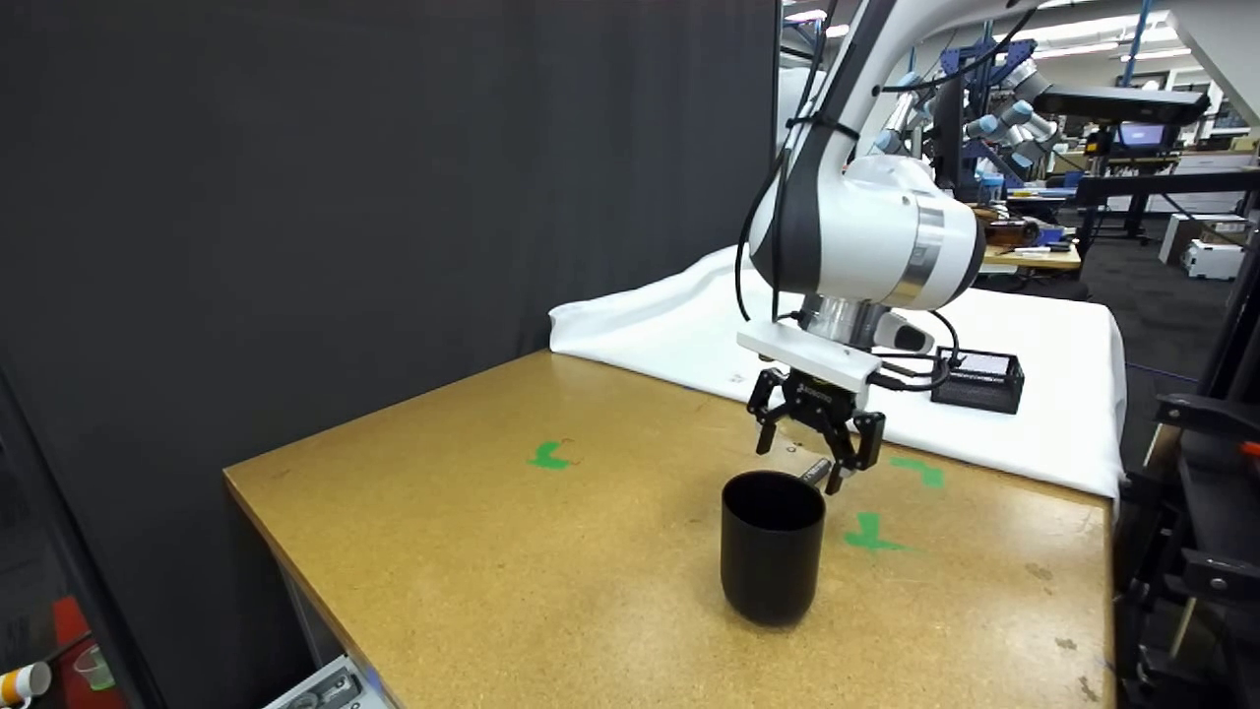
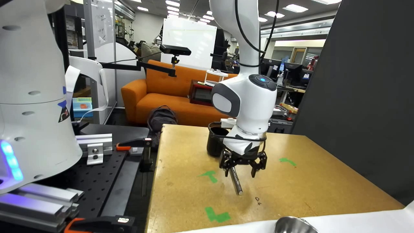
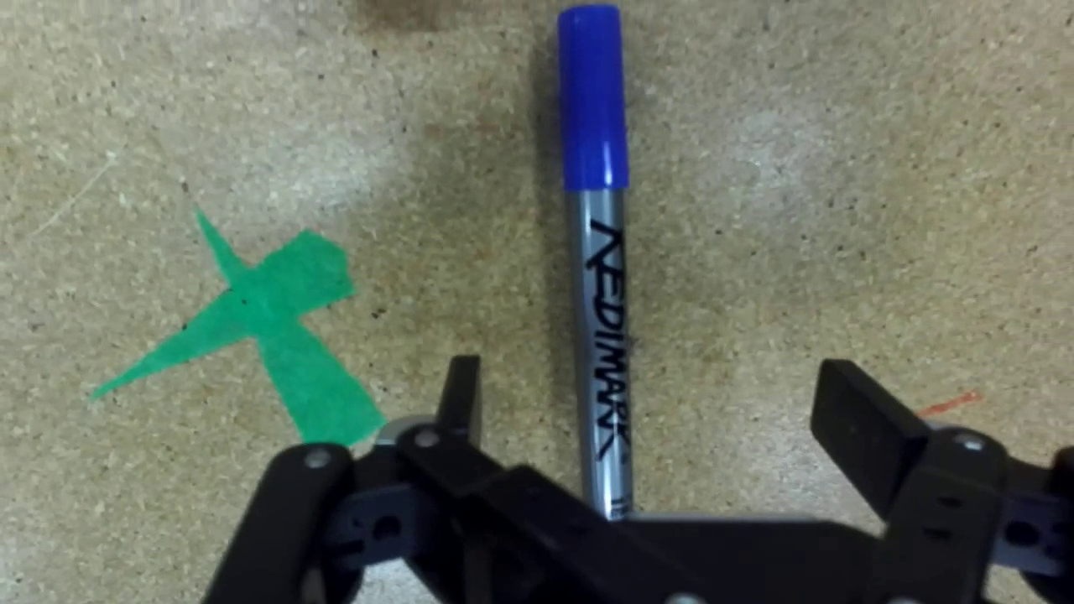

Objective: Put the marker on the table

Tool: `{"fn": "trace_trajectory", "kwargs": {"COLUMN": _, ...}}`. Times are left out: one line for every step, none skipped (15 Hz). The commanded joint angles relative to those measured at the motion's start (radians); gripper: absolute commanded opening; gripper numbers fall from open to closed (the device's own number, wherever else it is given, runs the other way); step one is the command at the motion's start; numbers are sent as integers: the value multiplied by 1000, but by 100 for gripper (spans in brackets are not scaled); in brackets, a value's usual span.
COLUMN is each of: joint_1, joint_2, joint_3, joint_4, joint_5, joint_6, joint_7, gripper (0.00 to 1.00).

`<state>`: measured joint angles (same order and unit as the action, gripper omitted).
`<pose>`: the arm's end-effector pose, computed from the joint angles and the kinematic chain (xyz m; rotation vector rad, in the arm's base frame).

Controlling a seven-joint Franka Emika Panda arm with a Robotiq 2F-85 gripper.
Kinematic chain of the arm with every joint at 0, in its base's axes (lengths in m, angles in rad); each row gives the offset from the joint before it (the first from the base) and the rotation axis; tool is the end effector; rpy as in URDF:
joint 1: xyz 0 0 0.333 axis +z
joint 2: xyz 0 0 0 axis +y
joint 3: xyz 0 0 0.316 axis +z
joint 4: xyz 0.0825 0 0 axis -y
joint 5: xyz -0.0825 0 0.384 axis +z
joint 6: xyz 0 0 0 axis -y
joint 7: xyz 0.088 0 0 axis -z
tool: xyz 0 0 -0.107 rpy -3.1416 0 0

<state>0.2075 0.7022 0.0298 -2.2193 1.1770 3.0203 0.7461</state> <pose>0.4865 0.0490 0.0553 -1.9509 2.1812 0.0480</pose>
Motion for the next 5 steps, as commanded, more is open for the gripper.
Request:
{"fn": "trace_trajectory", "kwargs": {"joint_1": 32, "joint_2": -68, "joint_3": -11, "joint_4": -60, "joint_5": -15, "joint_6": 16, "joint_7": 26, "gripper": 100}}
{"fn": "trace_trajectory", "kwargs": {"joint_1": 40, "joint_2": -93, "joint_3": -9, "joint_4": -78, "joint_5": -17, "joint_6": 21, "joint_7": 26, "gripper": 100}}
{"fn": "trace_trajectory", "kwargs": {"joint_1": 44, "joint_2": -114, "joint_3": -6, "joint_4": -91, "joint_5": -15, "joint_6": 28, "joint_7": 22, "gripper": 100}}
{"fn": "trace_trajectory", "kwargs": {"joint_1": 48, "joint_2": -143, "joint_3": -2, "joint_4": -109, "joint_5": -12, "joint_6": 31, "joint_7": 18, "gripper": 100}}
{"fn": "trace_trajectory", "kwargs": {"joint_1": 48, "joint_2": -171, "joint_3": 6, "joint_4": -123, "joint_5": -6, "joint_6": 40, "joint_7": 10, "gripper": 100}}
